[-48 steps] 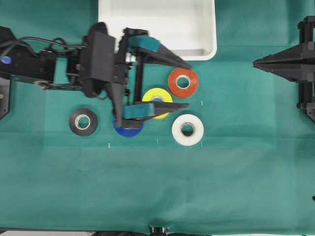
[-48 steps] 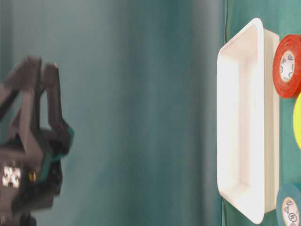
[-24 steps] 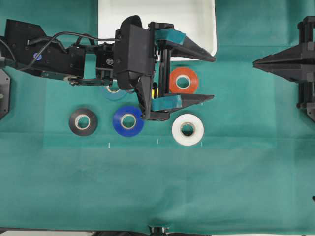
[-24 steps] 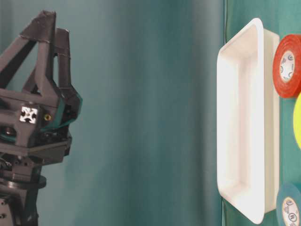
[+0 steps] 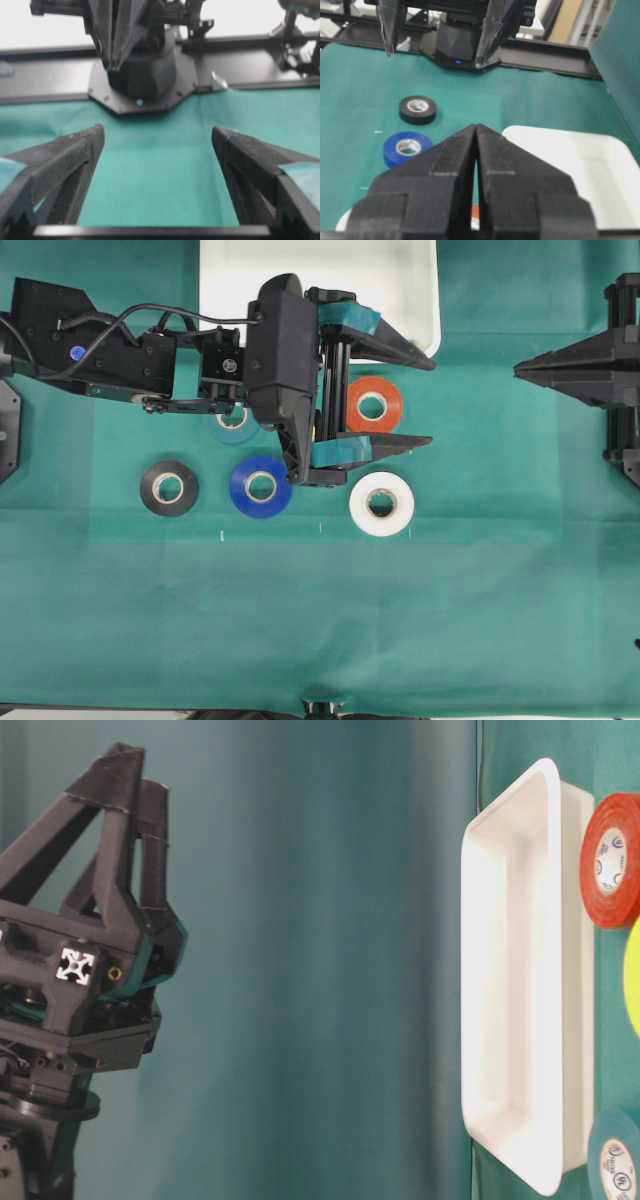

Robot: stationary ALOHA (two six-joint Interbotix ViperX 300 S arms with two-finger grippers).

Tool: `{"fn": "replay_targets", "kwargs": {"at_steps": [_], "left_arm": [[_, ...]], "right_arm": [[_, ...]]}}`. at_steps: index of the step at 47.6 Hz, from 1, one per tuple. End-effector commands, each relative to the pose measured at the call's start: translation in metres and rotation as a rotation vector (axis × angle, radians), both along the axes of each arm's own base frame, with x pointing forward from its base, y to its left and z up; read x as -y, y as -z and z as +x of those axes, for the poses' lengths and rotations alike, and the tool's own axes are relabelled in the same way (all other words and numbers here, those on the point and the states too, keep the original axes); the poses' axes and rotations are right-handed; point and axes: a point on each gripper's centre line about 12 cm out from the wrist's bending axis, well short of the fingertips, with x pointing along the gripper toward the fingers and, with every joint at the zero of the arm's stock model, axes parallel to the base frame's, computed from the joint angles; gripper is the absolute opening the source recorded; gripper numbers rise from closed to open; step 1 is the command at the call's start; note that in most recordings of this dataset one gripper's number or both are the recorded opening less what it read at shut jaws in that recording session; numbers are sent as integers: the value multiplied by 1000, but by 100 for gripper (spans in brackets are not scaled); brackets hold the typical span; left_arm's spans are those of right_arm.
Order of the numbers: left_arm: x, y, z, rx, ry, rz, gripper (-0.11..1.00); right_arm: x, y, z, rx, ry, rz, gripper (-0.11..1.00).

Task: Pick up the tape from a random location and place it into the white case.
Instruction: 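Move the open left gripper over the white tape roll, then lower the left gripper and close its fingers inside the white roll's core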

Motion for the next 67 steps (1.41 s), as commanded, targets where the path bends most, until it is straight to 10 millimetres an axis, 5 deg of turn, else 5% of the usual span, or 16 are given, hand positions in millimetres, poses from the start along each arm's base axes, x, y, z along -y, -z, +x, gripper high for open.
{"fn": "replay_targets", "kwargs": {"at_steps": [1,34,67], "left_arm": [[3,-16,3,-25,4,-14,99],[10,-7,32,-671,-10,-30,99],[10,-12,37,-718,-12,-24,99]], "right_arm": [[0,-10,3,18,-1,1,0],[-1,-7,4,2,-3,3,0],[-1,-5,4,-11,-3,3,0]]}}
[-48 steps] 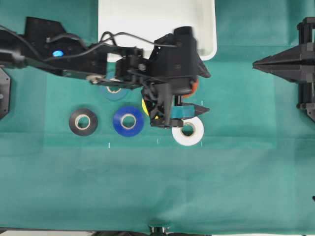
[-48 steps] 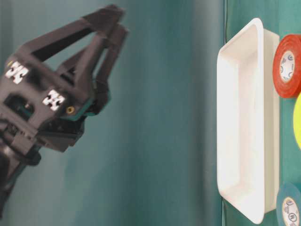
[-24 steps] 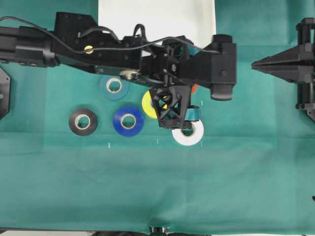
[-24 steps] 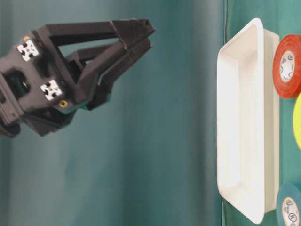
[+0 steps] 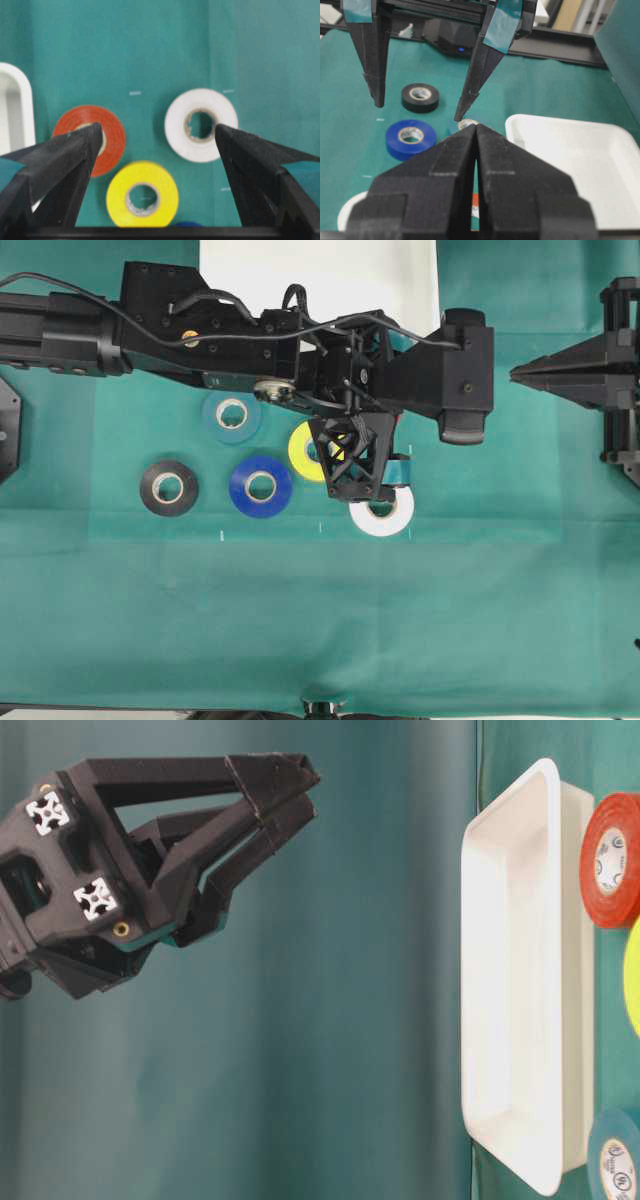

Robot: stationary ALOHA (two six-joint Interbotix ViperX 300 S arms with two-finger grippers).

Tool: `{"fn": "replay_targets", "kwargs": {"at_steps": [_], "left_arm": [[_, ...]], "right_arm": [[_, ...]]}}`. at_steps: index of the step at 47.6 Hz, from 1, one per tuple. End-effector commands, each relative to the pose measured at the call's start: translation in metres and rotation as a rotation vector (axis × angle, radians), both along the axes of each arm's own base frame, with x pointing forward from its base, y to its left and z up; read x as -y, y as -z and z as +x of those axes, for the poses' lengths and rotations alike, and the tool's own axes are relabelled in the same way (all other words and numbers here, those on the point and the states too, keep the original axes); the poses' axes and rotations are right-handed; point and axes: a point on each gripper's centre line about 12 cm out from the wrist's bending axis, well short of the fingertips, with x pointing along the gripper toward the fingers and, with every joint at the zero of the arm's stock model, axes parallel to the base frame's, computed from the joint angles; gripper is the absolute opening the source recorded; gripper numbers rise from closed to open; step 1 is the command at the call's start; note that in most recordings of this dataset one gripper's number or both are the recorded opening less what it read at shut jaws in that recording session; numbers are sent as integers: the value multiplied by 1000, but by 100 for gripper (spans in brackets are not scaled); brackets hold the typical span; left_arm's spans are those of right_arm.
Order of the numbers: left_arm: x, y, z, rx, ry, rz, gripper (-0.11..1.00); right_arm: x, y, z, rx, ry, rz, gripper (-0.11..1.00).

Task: Pick up the tape from a random location and place it into the white case.
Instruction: 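Lower the left gripper and close its fingers inside the white roll's core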

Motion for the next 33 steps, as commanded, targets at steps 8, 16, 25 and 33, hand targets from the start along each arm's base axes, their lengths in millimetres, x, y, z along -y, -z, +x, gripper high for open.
{"fn": "replay_targets", "kwargs": {"at_steps": [8,16,25,33], "left_arm": [[2,-17,-3,48,5,-1,99],[3,-12,-3,46,6,-1,99],[5,-4,-2,51,9,-2,99],[6,11,0,48,10,-2,99]], "right_arm": [[0,-9,3,22,0,3,0],[0,-9,3,22,0,3,0],[0,-10,3,26,-1,3,0],[0,-9,3,25,0,3,0]]}}
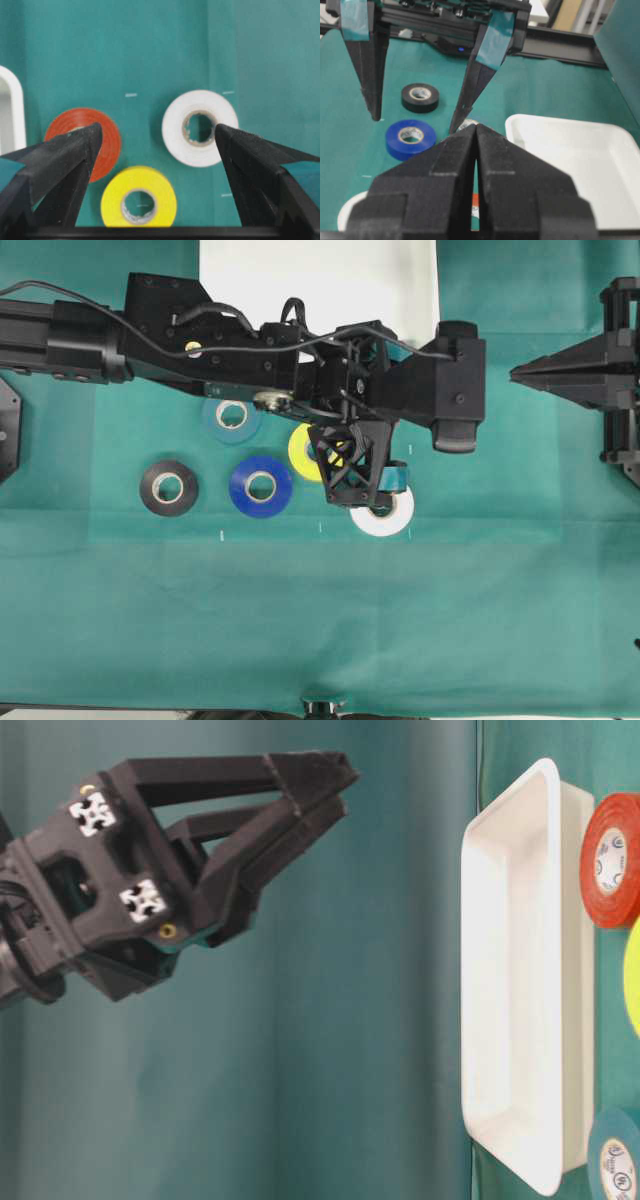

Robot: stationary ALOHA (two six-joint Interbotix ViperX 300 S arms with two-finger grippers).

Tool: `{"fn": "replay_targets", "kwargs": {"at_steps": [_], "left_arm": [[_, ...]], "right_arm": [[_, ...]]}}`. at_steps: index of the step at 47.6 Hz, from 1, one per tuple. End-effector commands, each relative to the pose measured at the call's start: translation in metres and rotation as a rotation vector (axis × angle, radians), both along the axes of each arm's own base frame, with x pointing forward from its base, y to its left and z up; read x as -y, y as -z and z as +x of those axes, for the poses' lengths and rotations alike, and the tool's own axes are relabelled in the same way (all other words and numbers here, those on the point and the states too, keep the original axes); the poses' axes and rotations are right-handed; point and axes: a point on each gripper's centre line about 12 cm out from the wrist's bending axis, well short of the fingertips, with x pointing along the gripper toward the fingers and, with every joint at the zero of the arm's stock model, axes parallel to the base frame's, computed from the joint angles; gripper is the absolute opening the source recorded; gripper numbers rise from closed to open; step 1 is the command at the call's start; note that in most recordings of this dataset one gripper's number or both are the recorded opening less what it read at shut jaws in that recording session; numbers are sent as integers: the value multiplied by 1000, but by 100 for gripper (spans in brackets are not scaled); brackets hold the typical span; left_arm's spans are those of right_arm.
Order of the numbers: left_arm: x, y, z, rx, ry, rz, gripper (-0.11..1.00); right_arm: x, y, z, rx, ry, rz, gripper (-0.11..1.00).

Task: Pick up the tape from a random location and place it into the white case.
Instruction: 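Lower the left gripper and close its fingers inside the white roll's core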

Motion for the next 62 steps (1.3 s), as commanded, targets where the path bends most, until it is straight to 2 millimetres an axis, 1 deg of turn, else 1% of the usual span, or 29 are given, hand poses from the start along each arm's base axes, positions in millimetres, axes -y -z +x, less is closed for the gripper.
{"fn": "replay_targets", "kwargs": {"at_steps": [1,12,21,31,52,62], "left_arm": [[1,-6,0,37,1,-1,99],[1,19,2,30,-21,-16,99],[4,31,2,42,-21,-21,99],[6,60,4,-13,-36,-30,99],[9,90,8,-55,-55,-41,99],[13,110,10,-88,-48,-38,99]], "right_arm": [[0,-10,3,26,0,3,0],[0,-10,3,26,0,1,0],[0,-10,3,26,-1,1,0],[0,-9,3,22,0,3,0],[0,-6,4,11,0,1,0],[0,-6,5,9,0,1,0]]}}
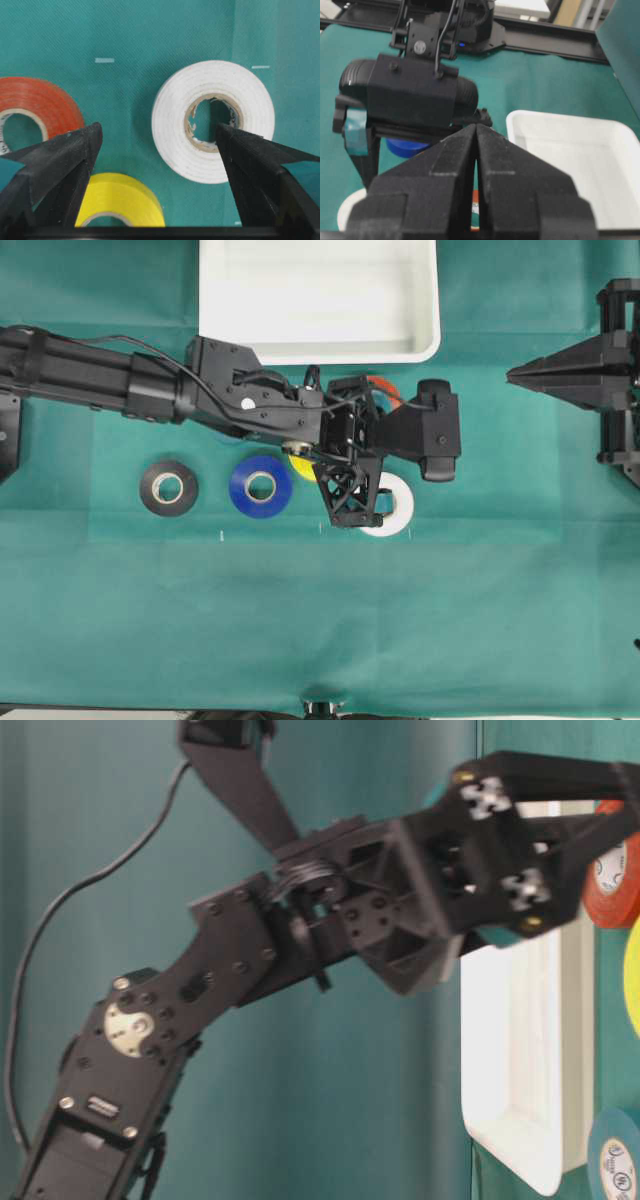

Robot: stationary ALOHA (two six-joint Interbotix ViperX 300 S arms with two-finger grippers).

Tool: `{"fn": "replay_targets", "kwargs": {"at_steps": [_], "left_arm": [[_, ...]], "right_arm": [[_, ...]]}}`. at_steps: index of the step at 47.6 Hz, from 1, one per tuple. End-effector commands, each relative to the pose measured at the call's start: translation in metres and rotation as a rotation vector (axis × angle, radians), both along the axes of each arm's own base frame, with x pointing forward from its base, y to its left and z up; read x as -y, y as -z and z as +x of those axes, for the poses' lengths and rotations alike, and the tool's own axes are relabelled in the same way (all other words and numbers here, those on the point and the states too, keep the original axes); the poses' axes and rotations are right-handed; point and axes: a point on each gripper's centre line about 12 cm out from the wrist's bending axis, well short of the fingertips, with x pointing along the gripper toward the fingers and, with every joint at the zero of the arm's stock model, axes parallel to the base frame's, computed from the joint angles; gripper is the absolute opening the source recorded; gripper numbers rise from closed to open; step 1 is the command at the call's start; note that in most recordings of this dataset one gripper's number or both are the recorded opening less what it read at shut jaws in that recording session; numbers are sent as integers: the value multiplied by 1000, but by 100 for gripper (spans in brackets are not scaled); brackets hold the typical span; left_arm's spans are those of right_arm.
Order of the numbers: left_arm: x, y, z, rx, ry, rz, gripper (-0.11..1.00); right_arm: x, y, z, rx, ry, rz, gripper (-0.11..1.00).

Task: Pick up the tape from a random location and place it into the white case.
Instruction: 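Lower the left gripper and close its fingers inside the white roll's core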

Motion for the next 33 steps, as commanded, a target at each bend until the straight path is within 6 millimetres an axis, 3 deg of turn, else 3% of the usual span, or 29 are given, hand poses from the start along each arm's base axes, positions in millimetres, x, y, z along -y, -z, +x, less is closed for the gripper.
{"fn": "replay_targets", "kwargs": {"at_steps": [1,33], "left_arm": [[4,-6,3,25,7,-1,99],[4,24,9,0,5,1,99]], "right_arm": [[0,-9,3,23,0,1,0],[0,-6,4,12,-1,1,0]]}}
